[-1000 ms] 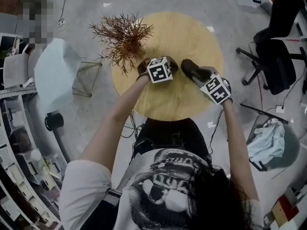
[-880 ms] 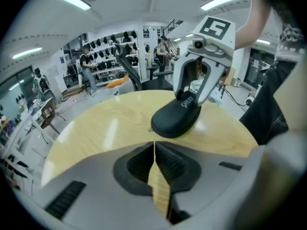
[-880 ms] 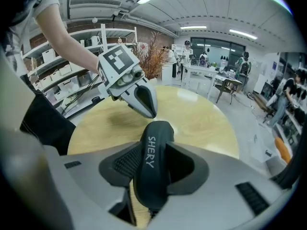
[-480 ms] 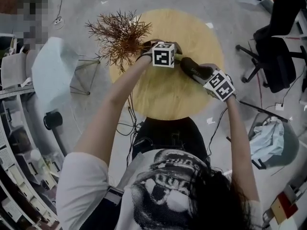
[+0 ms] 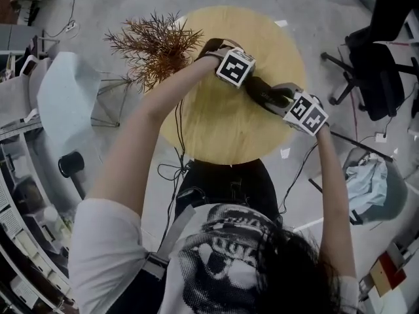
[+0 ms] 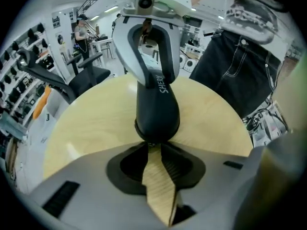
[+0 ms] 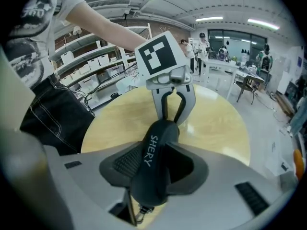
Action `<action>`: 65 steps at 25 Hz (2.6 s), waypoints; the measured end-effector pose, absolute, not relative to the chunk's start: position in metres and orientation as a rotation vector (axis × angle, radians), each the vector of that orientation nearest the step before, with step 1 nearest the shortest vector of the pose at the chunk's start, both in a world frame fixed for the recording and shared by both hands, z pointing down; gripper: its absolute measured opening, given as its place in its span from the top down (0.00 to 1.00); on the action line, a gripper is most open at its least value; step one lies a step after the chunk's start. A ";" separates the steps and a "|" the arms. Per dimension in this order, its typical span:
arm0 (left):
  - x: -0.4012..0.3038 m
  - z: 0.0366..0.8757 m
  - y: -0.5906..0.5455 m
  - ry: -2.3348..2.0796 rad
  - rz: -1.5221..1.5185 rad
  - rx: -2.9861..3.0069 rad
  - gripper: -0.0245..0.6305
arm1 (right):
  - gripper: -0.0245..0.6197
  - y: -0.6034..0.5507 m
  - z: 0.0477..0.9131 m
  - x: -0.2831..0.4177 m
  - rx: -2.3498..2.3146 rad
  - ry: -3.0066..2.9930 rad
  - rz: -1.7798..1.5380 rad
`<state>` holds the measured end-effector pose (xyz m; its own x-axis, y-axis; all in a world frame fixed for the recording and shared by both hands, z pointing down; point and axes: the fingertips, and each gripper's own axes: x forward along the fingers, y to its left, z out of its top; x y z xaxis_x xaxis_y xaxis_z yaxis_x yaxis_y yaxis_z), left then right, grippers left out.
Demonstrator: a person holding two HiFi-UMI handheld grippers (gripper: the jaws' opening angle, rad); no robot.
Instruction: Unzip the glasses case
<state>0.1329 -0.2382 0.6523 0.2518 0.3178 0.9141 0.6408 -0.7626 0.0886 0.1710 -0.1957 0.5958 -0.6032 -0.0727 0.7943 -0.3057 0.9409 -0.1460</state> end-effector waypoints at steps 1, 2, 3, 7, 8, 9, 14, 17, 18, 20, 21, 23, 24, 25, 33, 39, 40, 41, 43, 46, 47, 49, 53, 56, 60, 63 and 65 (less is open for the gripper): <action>0.133 0.653 -0.239 -0.904 -1.507 -2.214 0.83 | 0.73 -0.196 0.596 0.171 0.272 -2.208 0.335; 0.133 0.653 -0.239 -0.911 -1.499 -2.211 0.84 | 0.73 -0.196 0.596 0.171 0.278 -2.209 0.334; 0.134 0.653 -0.240 -0.910 -1.493 -2.215 0.87 | 0.73 -0.196 0.596 0.171 0.283 -2.209 0.332; 0.134 0.652 -0.242 -0.874 -1.494 -2.300 0.91 | 0.73 -0.195 0.597 0.170 0.299 -2.203 0.321; 0.135 0.652 -0.241 -0.863 -1.496 -2.326 0.92 | 0.73 -0.194 0.597 0.170 0.303 -2.202 0.318; 0.135 0.651 -0.241 -0.852 -1.498 -2.351 0.92 | 0.73 -0.194 0.597 0.170 0.306 -2.200 0.315; 0.126 0.648 -0.242 -0.767 -1.572 -2.476 0.92 | 0.73 -0.192 0.597 0.170 0.326 -2.191 0.299; 0.127 0.646 -0.240 -0.702 -1.536 -2.615 0.92 | 0.73 -0.192 0.597 0.171 0.347 -2.186 0.301; 0.128 0.646 -0.239 -0.664 -1.521 -2.647 0.92 | 0.73 -0.192 0.597 0.171 0.356 -2.185 0.302; 0.129 0.648 -0.240 -0.575 -1.498 -2.675 0.92 | 0.73 -0.192 0.597 0.170 0.376 -2.185 0.301; 0.129 0.648 -0.241 -0.531 -1.489 -2.681 0.92 | 0.73 -0.192 0.597 0.170 0.384 -2.184 0.297; 0.127 0.646 -0.242 -0.453 -1.478 -2.703 0.92 | 0.73 -0.192 0.598 0.169 0.393 -2.182 0.289; 0.126 0.645 -0.243 -0.416 -1.474 -2.721 0.92 | 0.73 -0.192 0.598 0.169 0.396 -2.180 0.286; 0.124 0.645 -0.243 -0.379 -1.473 -2.741 0.92 | 0.73 -0.192 0.598 0.169 0.400 -2.179 0.284; 0.117 0.643 -0.237 -0.202 -1.498 -2.777 0.94 | 0.73 -0.191 0.599 0.169 0.443 -2.154 0.267; 0.109 0.644 -0.217 -0.206 -1.517 -2.774 0.94 | 0.73 -0.191 0.599 0.169 0.471 -2.159 0.271; 0.109 0.644 -0.214 -0.205 -1.517 -2.773 0.94 | 0.73 -0.191 0.599 0.170 0.477 -2.162 0.273; 0.109 0.645 -0.210 -0.199 -1.517 -2.775 0.94 | 0.73 -0.192 0.599 0.170 0.481 -2.164 0.274; 0.109 0.645 -0.204 -0.182 -1.519 -2.786 0.94 | 0.73 -0.192 0.600 0.170 0.484 -2.162 0.270; 0.113 0.644 -0.193 -0.146 -1.517 -2.797 0.94 | 0.73 -0.192 0.600 0.170 0.486 -2.162 0.269; 0.115 0.644 -0.190 -0.126 -1.514 -2.800 0.94 | 0.73 -0.192 0.600 0.170 0.488 -2.165 0.275; 0.120 0.642 -0.183 -0.077 -1.505 -2.819 0.94 | 0.73 -0.192 0.599 0.170 0.489 -2.169 0.287; 0.133 0.641 -0.172 0.052 -1.483 -2.877 0.94 | 0.73 -0.194 0.597 0.172 0.464 -2.175 0.330; 0.136 0.641 -0.170 0.186 -1.469 -2.938 0.94 | 0.74 -0.196 0.597 0.173 0.436 -2.179 0.398; 0.138 0.641 -0.167 0.355 -1.452 -3.006 0.94 | 0.74 -0.197 0.595 0.173 0.379 -2.182 0.468; 0.137 0.645 -0.164 0.376 -1.461 -3.004 0.94 | 0.72 -0.193 0.595 0.177 0.312 -2.178 0.467; 0.136 0.648 -0.162 0.387 -1.468 -3.004 0.94 | 0.74 -0.189 0.595 0.182 0.268 -2.173 0.446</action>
<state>0.1355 -0.1624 0.6478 0.5984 -0.1059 0.7942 -0.2997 -0.9489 0.0992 0.1824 -0.1894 0.5953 -0.5925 -0.0310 0.8050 -0.3458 0.9123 -0.2194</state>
